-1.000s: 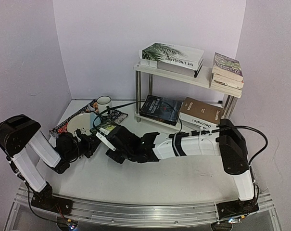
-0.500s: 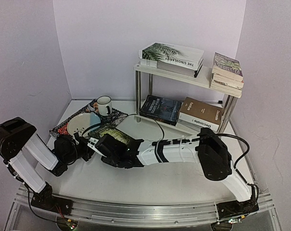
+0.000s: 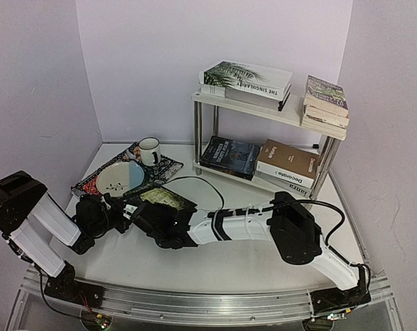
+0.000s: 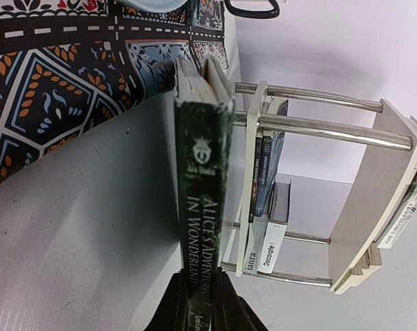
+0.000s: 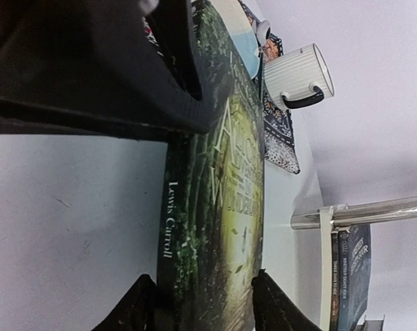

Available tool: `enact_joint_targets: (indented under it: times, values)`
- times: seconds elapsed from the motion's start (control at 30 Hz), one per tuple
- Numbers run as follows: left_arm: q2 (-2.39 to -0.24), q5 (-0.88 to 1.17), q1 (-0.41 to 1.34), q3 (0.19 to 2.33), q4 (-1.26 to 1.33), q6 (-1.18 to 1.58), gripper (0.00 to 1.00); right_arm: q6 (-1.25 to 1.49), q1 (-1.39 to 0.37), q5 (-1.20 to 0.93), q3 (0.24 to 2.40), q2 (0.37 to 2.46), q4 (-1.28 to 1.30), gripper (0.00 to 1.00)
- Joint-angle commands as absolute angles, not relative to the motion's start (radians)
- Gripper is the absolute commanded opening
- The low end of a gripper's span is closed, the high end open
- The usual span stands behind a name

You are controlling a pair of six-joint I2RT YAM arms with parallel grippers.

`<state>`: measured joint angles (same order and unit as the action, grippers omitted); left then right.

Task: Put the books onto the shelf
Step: Pass from the left arm to the right

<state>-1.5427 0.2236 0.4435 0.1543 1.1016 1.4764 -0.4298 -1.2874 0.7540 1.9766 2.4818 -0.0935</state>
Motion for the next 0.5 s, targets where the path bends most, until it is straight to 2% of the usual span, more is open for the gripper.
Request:
enact_joint_targets:
  times: [0.0,0.17,0.23,0.3,0.47]
  values:
    - [-1.490,0.246,0.456,0.158,1.171,1.488,0.01,-0.512,-1.301,0.837,2.001,2.511,-0.142,0.36]
    - [-1.472,0.246,0.455,0.153,1.154,1.493,0.07,-0.560,-1.309,0.851,1.935,2.474,-0.233,0.20]
    - [-1.458,0.246,0.456,0.149,1.146,1.495,0.14,-0.575,-1.312,0.857,1.906,2.456,-0.269,0.14]
    - [-1.438,0.241,0.456,0.141,1.134,1.496,0.26,-0.589,-1.313,0.861,1.871,2.436,-0.306,0.08]
    - [-1.352,0.222,0.456,0.131,1.049,1.479,0.47,-0.626,-1.315,0.873,1.808,2.378,-0.380,0.00]
